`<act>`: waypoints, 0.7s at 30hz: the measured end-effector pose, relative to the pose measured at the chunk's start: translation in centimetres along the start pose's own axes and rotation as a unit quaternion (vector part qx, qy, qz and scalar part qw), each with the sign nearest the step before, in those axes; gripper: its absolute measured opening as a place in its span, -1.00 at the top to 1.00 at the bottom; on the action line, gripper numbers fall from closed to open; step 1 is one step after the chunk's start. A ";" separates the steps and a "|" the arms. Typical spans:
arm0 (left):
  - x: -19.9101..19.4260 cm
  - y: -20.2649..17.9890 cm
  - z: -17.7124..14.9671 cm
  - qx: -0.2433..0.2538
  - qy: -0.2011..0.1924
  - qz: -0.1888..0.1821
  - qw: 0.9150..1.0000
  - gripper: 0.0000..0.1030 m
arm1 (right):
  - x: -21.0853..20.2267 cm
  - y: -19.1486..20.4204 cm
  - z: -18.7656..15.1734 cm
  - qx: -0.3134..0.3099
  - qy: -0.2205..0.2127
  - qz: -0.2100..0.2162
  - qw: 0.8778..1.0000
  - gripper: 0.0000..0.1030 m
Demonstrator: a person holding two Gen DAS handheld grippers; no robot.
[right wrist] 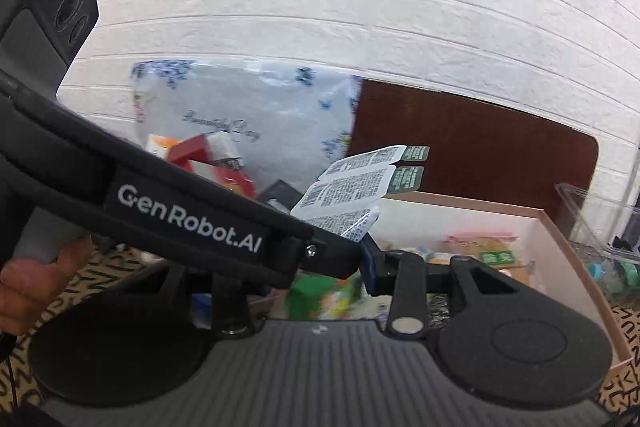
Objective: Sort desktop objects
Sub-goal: 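Carry the cards into the cardboard box and open the left gripper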
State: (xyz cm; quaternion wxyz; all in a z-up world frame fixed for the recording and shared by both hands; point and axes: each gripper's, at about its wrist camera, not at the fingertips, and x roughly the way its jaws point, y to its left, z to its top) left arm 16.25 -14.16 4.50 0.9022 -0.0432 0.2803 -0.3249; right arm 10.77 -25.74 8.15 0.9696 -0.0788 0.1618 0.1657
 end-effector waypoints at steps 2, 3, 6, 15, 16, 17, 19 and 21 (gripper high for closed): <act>1.7 0.1 0.5 0.002 0.001 -0.005 1.000 0.05 | 1.2 -1.3 0.1 -0.001 0.006 -0.008 1.000 0.22; 2.4 0.1 0.6 0.003 0.001 -0.007 1.000 0.05 | 1.6 -2.0 -0.1 -0.002 0.008 -0.011 1.000 0.22; 4.7 0.4 0.7 0.003 0.007 -0.002 1.000 -0.01 | 3.0 -3.2 -0.5 0.010 0.024 -0.010 1.000 0.12; 5.3 1.5 -1.2 0.002 0.010 0.045 0.999 -0.85 | 4.8 -2.4 -2.2 -0.020 0.078 -0.039 0.996 -0.83; 5.1 1.4 -1.4 0.005 0.009 0.044 0.999 -0.85 | 4.7 -2.3 -2.3 -0.016 0.082 -0.044 0.996 -0.84; 4.9 1.3 -1.4 0.008 0.010 0.045 0.999 -0.86 | 4.7 -2.3 -2.4 -0.011 0.085 -0.047 0.995 -0.90; 4.7 0.9 -1.5 0.014 0.010 0.048 0.999 -0.88 | 4.3 -2.2 -2.4 -0.001 0.085 -0.050 0.995 -0.90; 4.3 0.6 -1.6 0.013 0.008 0.048 0.999 -0.88 | 3.7 -2.1 -2.3 0.007 0.082 -0.054 0.995 -0.90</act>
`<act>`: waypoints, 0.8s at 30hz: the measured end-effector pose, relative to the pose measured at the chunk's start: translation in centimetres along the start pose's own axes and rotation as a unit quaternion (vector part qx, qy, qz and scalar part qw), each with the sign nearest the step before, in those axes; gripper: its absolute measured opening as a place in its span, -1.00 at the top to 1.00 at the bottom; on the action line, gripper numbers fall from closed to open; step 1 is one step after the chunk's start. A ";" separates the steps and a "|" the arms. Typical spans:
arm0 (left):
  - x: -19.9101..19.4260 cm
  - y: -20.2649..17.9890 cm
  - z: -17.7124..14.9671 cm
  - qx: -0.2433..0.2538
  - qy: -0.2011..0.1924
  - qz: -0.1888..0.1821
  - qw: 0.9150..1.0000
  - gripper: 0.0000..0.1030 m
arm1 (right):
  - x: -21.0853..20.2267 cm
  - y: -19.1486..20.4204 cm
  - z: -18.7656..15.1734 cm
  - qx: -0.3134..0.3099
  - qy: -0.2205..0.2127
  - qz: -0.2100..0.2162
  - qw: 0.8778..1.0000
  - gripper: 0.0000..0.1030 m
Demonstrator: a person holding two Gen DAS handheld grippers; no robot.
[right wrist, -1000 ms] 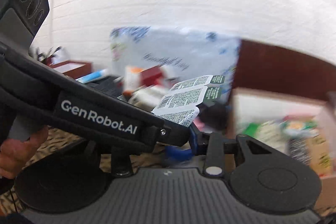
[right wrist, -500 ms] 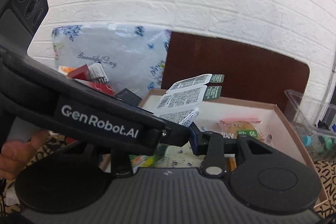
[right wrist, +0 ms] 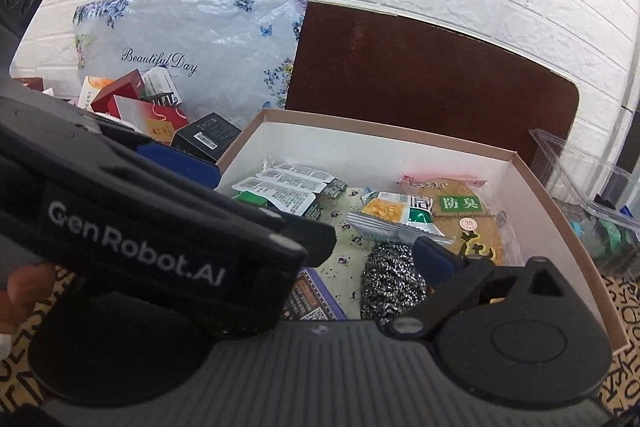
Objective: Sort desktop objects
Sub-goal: 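Carry the cards into the cardboard box and open the left gripper, then grasp the clear plastic hook packet with the right gripper while left gripper reaches toward blue tape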
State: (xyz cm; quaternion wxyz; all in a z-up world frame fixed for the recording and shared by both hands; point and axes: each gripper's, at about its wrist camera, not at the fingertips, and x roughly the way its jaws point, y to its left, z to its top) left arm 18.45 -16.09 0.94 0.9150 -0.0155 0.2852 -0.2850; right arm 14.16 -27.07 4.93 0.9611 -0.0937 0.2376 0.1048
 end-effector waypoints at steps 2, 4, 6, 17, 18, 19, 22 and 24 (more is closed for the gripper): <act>-0.6 -0.2 -0.1 -0.005 -0.004 0.000 1.000 -0.88 | -0.9 0.2 0.2 0.007 -0.007 -0.005 1.000 -0.90; -1.2 -0.4 -0.2 -0.007 -0.008 -0.001 1.000 -0.88 | -1.9 0.4 0.3 0.012 -0.011 -0.011 1.000 -0.90; -2.0 -0.6 -0.3 -0.008 -0.013 -0.001 1.000 -0.89 | -2.7 0.7 0.5 0.012 -0.017 -0.014 1.000 -0.90; -7.1 -0.9 -2.0 -0.027 -0.032 0.017 0.999 -0.89 | -6.9 3.6 0.9 0.015 -0.047 -0.001 0.999 -0.90; -7.8 -0.9 -2.4 -0.031 -0.035 0.022 0.999 -0.89 | -7.4 4.0 0.9 0.016 -0.051 0.004 0.999 -0.90; -8.5 -0.7 -2.8 -0.035 -0.037 0.026 0.998 -0.89 | -7.7 4.5 0.9 0.017 -0.052 0.008 0.998 -0.90; -10.6 -0.1 -4.3 -0.049 -0.045 0.037 0.997 -0.89 | -8.8 6.4 0.7 0.015 -0.060 0.031 0.998 -0.90; -11.9 0.4 -5.4 -0.055 -0.049 0.045 0.996 -0.89 | -9.3 7.7 0.5 0.012 -0.061 0.047 0.997 -0.90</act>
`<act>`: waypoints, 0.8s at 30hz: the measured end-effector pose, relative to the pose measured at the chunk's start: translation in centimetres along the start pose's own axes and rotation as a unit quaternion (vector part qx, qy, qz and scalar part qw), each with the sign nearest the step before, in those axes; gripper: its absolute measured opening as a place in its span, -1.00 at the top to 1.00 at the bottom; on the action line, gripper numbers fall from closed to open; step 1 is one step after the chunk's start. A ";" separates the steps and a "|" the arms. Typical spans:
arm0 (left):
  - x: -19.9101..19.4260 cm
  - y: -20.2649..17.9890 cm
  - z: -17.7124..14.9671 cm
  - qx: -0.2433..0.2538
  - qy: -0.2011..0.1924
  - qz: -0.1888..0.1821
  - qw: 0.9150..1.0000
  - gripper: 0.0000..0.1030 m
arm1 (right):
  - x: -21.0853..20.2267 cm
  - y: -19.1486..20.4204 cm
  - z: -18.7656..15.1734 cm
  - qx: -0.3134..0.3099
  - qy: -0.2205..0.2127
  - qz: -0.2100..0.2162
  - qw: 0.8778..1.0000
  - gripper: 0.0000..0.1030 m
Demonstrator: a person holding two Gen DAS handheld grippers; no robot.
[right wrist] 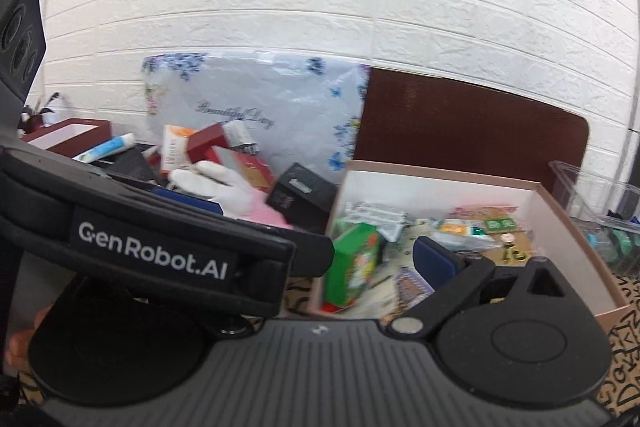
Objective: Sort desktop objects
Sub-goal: 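Grasp the clear plastic hook packet with the right gripper while left gripper reaches toward blue tape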
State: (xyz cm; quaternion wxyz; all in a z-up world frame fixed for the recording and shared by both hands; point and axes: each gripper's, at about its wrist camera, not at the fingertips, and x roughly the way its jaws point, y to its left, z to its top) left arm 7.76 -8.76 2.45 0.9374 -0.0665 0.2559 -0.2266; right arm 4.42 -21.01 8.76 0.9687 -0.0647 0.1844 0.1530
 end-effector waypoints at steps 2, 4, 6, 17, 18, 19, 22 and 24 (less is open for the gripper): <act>-1.3 0.7 -0.9 -0.006 -0.002 0.011 1.000 -0.89 | -0.3 1.5 -0.3 -0.002 0.000 0.017 1.000 -0.90; -2.5 1.4 -1.9 -0.011 -0.004 0.023 1.000 -0.89 | -0.4 2.9 -0.7 -0.002 0.003 0.035 0.999 -0.90; -3.6 2.3 -2.8 -0.018 -0.006 0.035 0.999 -0.89 | -0.5 4.3 -1.2 -0.002 0.007 0.052 0.999 -0.90; -9.0 10.8 -6.3 -0.060 -0.002 0.139 0.988 -0.89 | 1.7 10.0 -3.1 -0.032 0.054 0.115 0.991 -0.90; -9.5 11.8 -6.4 -0.071 -0.003 0.150 0.986 -0.89 | 1.9 10.1 -3.0 -0.031 0.056 0.113 0.992 -0.90; -9.9 12.8 -6.6 -0.082 -0.004 0.160 0.984 -0.89 | 1.9 10.1 -3.0 -0.028 0.058 0.114 0.991 -0.90; -10.8 15.1 -7.3 -0.108 -0.003 0.182 0.977 -0.89 | 2.6 10.6 -2.7 -0.025 0.067 0.129 0.989 -0.90; -11.0 15.9 -7.7 -0.116 0.000 0.188 0.975 -0.89 | 3.3 11.5 -3.1 -0.038 0.085 0.142 0.985 -0.90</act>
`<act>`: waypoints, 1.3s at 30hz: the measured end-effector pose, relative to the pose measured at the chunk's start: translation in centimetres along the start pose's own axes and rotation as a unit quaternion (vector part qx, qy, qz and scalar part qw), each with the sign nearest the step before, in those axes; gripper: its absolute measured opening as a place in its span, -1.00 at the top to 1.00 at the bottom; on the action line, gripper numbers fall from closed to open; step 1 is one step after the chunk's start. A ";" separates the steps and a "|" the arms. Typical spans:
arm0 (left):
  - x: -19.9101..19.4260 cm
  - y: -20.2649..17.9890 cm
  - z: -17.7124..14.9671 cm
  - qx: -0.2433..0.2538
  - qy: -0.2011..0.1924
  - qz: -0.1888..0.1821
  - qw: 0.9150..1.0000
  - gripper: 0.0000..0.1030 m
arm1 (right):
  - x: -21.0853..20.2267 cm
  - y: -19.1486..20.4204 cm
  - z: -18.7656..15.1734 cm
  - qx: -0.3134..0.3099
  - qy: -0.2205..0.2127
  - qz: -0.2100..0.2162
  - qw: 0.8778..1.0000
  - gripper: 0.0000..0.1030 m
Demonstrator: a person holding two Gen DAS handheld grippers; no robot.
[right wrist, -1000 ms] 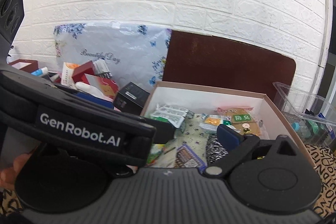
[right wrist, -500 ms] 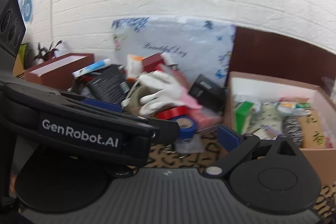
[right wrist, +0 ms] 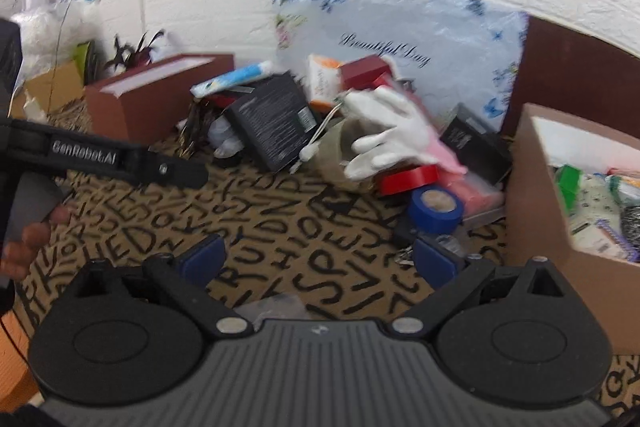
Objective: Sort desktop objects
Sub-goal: 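Grasp the clear plastic hook packet with the right gripper while left gripper reaches toward blue tape, then grasp the blue tape roll with the left gripper while right gripper holds the hook packet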
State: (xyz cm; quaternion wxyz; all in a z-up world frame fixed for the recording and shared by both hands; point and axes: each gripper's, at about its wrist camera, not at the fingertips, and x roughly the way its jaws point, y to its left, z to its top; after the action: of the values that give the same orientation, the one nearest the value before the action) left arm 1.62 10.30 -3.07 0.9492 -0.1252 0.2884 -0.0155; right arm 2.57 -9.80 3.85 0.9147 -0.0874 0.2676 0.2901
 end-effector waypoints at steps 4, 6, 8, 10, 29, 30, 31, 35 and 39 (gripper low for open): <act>0.7 1.1 -0.4 -0.006 0.012 0.000 1.000 -0.89 | 2.1 1.6 -1.5 -0.015 0.049 0.019 0.998 -0.86; 1.3 1.5 -0.3 -0.005 0.014 0.001 1.000 -0.89 | 3.0 2.2 -2.4 -0.016 0.070 0.031 0.997 -0.60; 1.9 1.9 0.0 -0.004 0.014 0.006 1.000 -0.89 | 3.9 2.6 -3.2 -0.022 0.091 0.035 0.995 -0.49; 2.4 2.2 0.3 -0.004 0.011 0.005 1.000 -0.89 | 4.7 2.9 -3.7 -0.034 0.104 0.029 0.994 -0.47; 9.1 -5.7 1.2 0.054 0.051 -0.124 0.990 -0.72 | 2.8 -0.3 -4.8 -0.011 0.104 0.000 0.995 0.11; 9.7 -6.8 1.0 0.056 0.058 -0.135 0.988 -0.66 | 2.4 -0.7 -5.0 -0.007 0.104 -0.007 0.995 0.11; 10.3 -7.9 0.7 0.057 0.065 -0.147 0.985 -0.55 | 2.0 -1.1 -5.3 -0.005 0.104 -0.014 0.994 0.11; 13.1 -11.7 -0.4 0.059 0.097 -0.166 0.980 -0.31 | 0.6 -2.9 -6.2 0.009 0.105 -0.032 0.994 0.11; 15.1 -13.6 -1.1 0.020 0.109 -0.146 0.983 -0.31 | -0.3 -4.4 -6.9 0.017 0.101 -0.039 0.994 0.10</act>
State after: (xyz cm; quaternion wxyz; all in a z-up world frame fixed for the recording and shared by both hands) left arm 14.22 -4.62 -8.82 0.9018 -0.1451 0.3683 -0.1732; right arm 1.86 -15.73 -1.74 0.8949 -0.1113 0.3597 0.2394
